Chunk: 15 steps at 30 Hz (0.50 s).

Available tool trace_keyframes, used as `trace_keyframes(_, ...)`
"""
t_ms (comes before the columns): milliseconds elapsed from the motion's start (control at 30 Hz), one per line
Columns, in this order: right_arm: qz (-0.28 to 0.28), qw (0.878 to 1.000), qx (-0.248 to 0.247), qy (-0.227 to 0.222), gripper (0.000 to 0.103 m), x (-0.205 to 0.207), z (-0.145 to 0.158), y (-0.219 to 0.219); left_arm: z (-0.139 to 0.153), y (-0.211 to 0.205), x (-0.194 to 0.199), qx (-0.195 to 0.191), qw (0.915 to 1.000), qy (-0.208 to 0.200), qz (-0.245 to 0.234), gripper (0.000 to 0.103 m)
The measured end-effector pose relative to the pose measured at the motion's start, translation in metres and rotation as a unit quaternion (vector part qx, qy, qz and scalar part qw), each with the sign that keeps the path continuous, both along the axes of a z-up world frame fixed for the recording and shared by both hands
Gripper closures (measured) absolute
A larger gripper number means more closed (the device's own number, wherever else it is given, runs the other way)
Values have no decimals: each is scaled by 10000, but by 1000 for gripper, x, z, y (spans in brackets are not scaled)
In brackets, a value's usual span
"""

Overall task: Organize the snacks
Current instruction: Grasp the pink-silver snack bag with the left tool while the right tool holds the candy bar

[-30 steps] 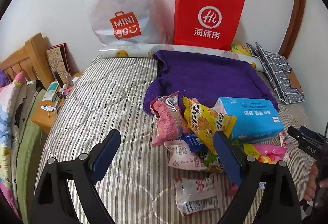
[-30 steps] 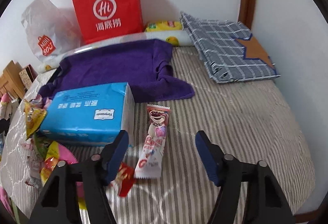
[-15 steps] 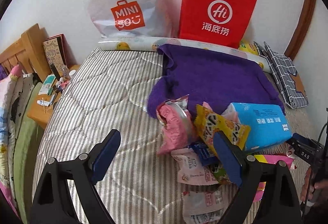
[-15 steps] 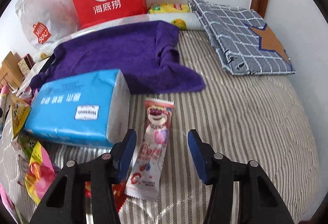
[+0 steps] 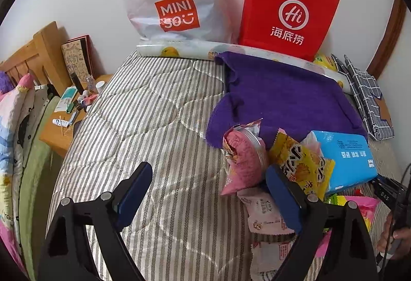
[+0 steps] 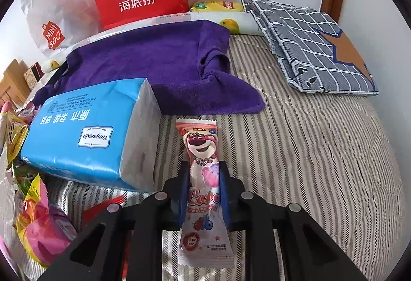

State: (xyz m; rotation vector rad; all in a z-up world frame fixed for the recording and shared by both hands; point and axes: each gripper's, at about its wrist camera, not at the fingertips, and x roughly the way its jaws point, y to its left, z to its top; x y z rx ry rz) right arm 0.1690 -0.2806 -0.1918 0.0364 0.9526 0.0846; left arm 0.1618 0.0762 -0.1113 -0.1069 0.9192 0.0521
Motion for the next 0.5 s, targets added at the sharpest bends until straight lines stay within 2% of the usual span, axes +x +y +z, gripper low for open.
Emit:
trace_keyframes(367,-131,9999,60,73,79,-6,-5,-13,-27,-8,37,-190,9991,307,-232,20)
trace_keyframes(500,-93,9999,-36,26,77,-2,-5,-9,-35,-11,47,-394,9977,430,-345,21)
